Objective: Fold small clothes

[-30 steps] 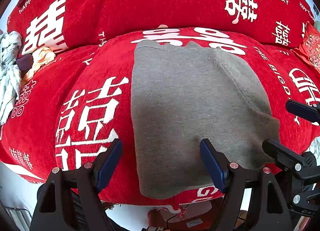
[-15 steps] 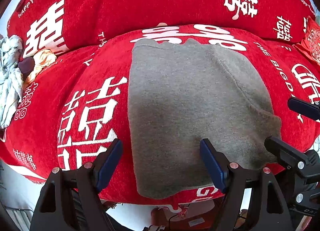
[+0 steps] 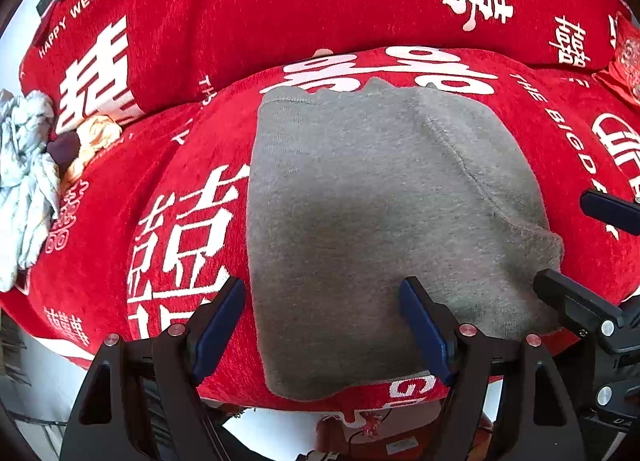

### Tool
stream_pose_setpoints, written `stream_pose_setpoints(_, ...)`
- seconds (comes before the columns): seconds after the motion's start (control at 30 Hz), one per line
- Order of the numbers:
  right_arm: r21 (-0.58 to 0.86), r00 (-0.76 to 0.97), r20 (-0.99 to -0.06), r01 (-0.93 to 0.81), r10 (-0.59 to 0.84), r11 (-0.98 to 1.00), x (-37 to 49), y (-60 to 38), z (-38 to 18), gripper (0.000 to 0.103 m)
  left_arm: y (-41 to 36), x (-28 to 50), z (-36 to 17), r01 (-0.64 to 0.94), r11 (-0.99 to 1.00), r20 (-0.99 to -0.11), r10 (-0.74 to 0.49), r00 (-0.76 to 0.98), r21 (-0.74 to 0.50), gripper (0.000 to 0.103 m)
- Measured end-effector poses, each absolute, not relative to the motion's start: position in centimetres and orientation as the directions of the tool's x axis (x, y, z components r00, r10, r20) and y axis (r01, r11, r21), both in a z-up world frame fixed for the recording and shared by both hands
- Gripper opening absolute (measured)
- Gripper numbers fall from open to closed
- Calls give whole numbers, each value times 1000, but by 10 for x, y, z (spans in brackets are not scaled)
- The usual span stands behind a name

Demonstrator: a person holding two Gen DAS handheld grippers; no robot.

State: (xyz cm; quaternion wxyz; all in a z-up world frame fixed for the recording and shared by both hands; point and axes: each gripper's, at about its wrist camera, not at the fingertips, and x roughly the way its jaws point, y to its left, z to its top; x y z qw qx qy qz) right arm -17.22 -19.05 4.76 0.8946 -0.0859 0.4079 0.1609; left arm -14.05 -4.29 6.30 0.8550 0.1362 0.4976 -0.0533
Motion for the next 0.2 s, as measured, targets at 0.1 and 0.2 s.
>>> stream_pose_setpoints(0.1, -7, 620, -751, -352, 227, 936, -173, -198, 46, 74, -52, -141, 64, 235, 951, -860, 57, 507, 202, 80)
stream_pose_setpoints(0.2, 9, 624, -745, -341, 234, 940, -174, -208, 44, 74, -63, -142, 66, 242, 944, -854, 72, 515, 225, 80)
